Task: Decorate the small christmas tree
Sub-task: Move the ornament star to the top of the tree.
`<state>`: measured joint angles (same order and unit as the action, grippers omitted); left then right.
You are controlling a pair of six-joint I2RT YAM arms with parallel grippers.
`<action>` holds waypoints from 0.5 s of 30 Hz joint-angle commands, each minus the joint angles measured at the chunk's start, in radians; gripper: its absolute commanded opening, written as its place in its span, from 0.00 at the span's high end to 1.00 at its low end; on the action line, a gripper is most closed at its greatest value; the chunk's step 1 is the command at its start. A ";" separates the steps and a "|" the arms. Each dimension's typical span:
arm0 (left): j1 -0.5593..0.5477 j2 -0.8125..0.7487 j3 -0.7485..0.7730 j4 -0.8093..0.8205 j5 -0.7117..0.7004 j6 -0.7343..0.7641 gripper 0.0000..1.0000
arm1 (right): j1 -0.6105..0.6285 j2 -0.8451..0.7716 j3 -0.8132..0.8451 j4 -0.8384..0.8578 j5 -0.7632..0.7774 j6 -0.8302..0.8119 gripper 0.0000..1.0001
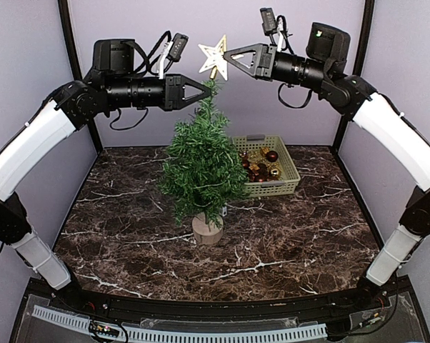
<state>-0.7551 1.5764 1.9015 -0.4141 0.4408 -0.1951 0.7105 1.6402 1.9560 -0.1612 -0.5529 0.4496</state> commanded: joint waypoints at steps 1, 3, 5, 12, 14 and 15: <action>0.005 -0.031 -0.017 0.013 0.000 0.000 1.00 | -0.007 -0.031 -0.005 0.030 -0.012 -0.009 1.00; 0.004 -0.034 -0.019 0.013 0.001 -0.002 1.00 | -0.006 -0.030 -0.007 0.032 -0.025 -0.007 1.00; 0.004 -0.036 -0.022 0.015 -0.001 -0.001 1.00 | -0.007 -0.027 -0.009 0.030 -0.039 -0.009 1.00; 0.004 -0.044 -0.033 0.024 -0.006 -0.001 1.00 | -0.007 -0.022 -0.028 0.010 -0.086 -0.006 1.00; 0.004 -0.047 -0.036 0.027 -0.009 -0.002 1.00 | -0.007 -0.027 -0.043 0.003 -0.092 -0.007 1.00; 0.004 -0.049 -0.038 0.028 -0.009 -0.002 1.00 | -0.007 -0.032 -0.054 0.004 -0.096 -0.007 1.00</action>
<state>-0.7551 1.5688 1.8820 -0.3923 0.4404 -0.1951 0.7074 1.6398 1.9335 -0.1650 -0.6044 0.4465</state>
